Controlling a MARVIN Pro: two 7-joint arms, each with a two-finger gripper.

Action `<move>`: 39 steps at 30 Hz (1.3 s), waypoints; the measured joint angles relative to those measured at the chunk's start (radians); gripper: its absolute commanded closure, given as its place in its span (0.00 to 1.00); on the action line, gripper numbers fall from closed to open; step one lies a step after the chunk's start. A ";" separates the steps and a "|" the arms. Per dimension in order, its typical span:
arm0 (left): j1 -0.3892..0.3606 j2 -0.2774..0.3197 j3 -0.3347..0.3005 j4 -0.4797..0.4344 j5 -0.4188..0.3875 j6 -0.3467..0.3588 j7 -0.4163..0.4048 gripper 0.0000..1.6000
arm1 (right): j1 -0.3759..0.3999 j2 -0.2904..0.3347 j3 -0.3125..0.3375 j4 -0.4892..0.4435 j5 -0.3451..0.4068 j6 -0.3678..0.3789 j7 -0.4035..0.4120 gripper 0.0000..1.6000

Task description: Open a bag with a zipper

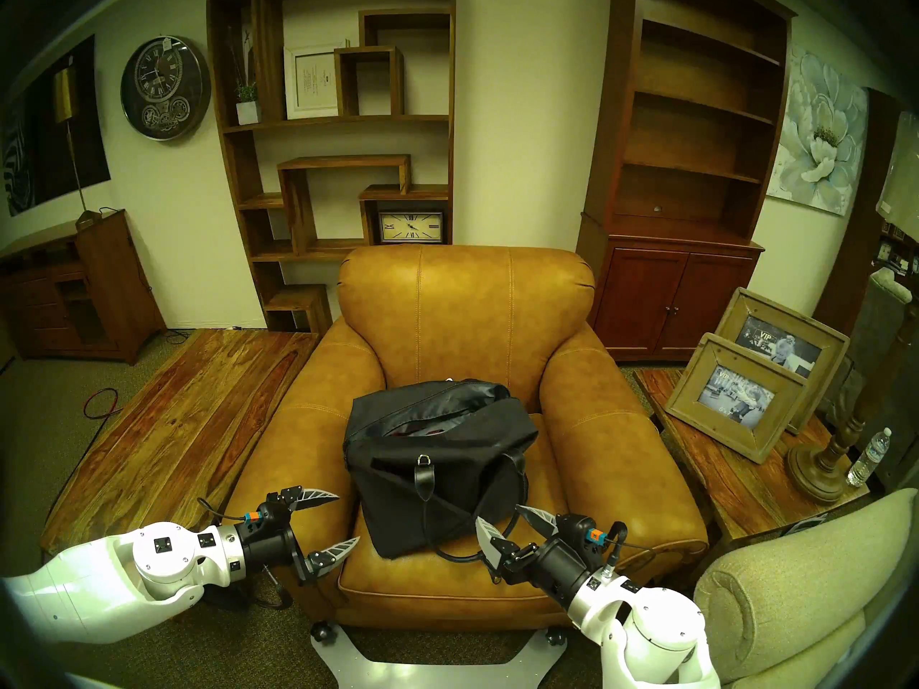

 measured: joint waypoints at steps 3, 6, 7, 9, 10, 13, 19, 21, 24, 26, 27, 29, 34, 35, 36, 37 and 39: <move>0.009 -0.005 0.000 0.001 0.009 -0.022 0.012 0.00 | -0.009 0.008 -0.005 -0.025 0.000 0.063 -0.022 0.00; 0.016 -0.009 -0.001 0.003 0.015 -0.039 0.022 0.00 | -0.014 0.016 -0.009 -0.047 0.001 0.130 -0.041 0.00; 0.018 -0.010 -0.001 0.003 0.017 -0.042 0.024 0.00 | -0.015 0.018 -0.010 -0.051 0.002 0.144 -0.045 0.00; 0.021 -0.012 -0.001 0.004 0.020 -0.049 0.028 0.00 | -0.015 0.022 -0.010 -0.062 0.002 0.185 -0.053 0.00; 0.023 -0.012 -0.001 0.004 0.022 -0.053 0.030 0.00 | -0.014 0.024 -0.010 -0.068 0.002 0.209 -0.057 0.00; 0.026 -0.014 -0.001 0.005 0.025 -0.059 0.033 0.00 | -0.010 0.027 -0.010 -0.078 0.002 0.253 -0.064 0.00; 0.030 -0.017 -0.002 0.006 0.025 -0.067 0.037 0.00 | -0.003 0.032 -0.011 -0.089 0.002 0.293 -0.074 0.00; 0.030 -0.017 -0.002 0.007 0.023 -0.068 0.037 0.00 | -0.002 0.033 -0.011 -0.091 0.002 0.298 -0.075 0.00; 0.030 -0.018 -0.003 0.007 0.021 -0.069 0.038 0.00 | 0.000 0.034 -0.011 -0.092 0.003 0.304 -0.075 0.00; 0.029 -0.018 -0.003 0.007 0.020 -0.071 0.038 0.00 | 0.001 0.035 -0.011 -0.093 0.003 0.308 -0.073 0.00; 0.029 -0.018 -0.003 0.007 0.019 -0.071 0.038 0.00 | 0.002 0.035 -0.011 -0.093 0.003 0.308 -0.073 0.00; 0.028 -0.018 -0.003 0.008 0.019 -0.071 0.038 0.00 | 0.003 0.035 -0.011 -0.093 0.003 0.310 -0.071 0.00; 0.026 -0.018 -0.003 0.008 0.017 -0.072 0.038 0.00 | 0.004 0.034 -0.011 -0.094 0.003 0.309 -0.070 0.00; 0.026 -0.018 -0.003 0.008 0.017 -0.072 0.038 0.00 | 0.004 0.033 -0.011 -0.094 0.003 0.308 -0.069 0.00; 0.026 -0.018 -0.002 0.008 0.017 -0.073 0.038 0.00 | 0.004 0.033 -0.011 -0.094 0.003 0.308 -0.069 0.00; 0.025 -0.017 -0.002 0.008 0.016 -0.073 0.037 0.00 | 0.004 0.033 -0.011 -0.094 0.003 0.307 -0.069 0.00; 0.024 -0.017 -0.002 0.008 0.016 -0.073 0.037 0.00 | 0.005 0.032 -0.011 -0.094 0.003 0.306 -0.068 0.00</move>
